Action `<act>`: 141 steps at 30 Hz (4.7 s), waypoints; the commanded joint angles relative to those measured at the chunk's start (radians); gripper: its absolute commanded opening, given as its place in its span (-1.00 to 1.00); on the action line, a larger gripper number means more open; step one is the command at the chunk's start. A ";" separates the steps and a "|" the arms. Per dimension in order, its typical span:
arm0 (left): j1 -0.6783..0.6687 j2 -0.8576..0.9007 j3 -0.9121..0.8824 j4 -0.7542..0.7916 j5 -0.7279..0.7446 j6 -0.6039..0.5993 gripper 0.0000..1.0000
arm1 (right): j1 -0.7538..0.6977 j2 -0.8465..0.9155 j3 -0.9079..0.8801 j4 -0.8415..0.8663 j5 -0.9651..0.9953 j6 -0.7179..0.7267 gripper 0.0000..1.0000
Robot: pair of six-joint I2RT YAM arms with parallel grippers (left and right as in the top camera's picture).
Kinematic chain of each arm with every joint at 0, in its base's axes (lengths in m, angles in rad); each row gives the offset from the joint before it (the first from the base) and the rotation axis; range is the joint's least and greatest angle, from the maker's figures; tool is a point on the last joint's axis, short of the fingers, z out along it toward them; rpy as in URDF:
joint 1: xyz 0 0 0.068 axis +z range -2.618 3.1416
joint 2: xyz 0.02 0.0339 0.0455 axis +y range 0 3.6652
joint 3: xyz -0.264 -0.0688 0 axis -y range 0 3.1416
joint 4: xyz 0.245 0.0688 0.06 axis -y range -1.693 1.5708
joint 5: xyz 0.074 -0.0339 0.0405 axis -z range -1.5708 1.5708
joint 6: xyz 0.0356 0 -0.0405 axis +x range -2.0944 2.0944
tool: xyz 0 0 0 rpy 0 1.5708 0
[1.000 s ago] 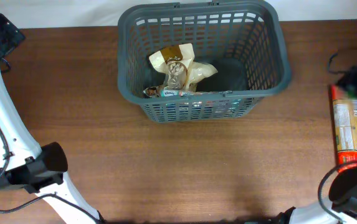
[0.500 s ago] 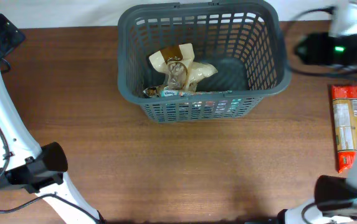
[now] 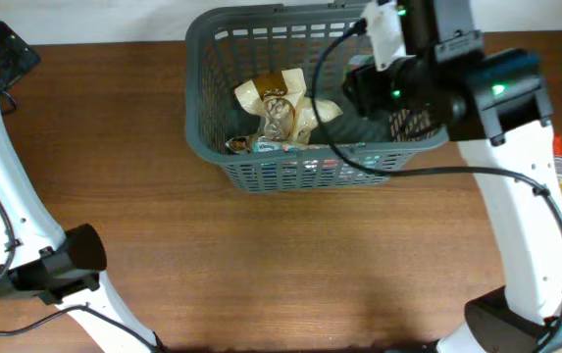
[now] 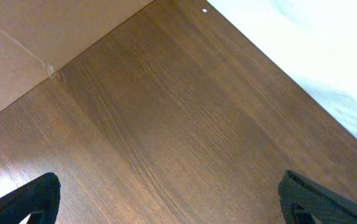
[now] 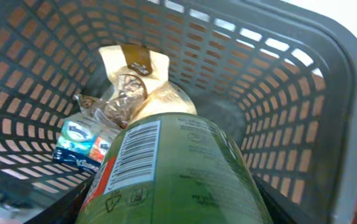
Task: Pack container
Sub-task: 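Lift the jar with the right gripper and carry it into the basket, then release the jar and move the right gripper back to the pasta packet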
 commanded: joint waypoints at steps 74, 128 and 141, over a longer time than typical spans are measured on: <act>0.002 -0.026 0.013 0.002 0.000 -0.013 0.99 | -0.547 0.197 0.243 -0.315 -0.075 0.063 0.98; 0.002 -0.026 0.013 0.002 0.000 -0.013 0.99 | -1.001 0.274 -0.621 0.296 0.209 0.001 0.98; 0.002 -0.026 0.013 0.002 0.000 -0.013 0.99 | -1.047 0.274 -0.623 0.385 0.159 -0.123 0.98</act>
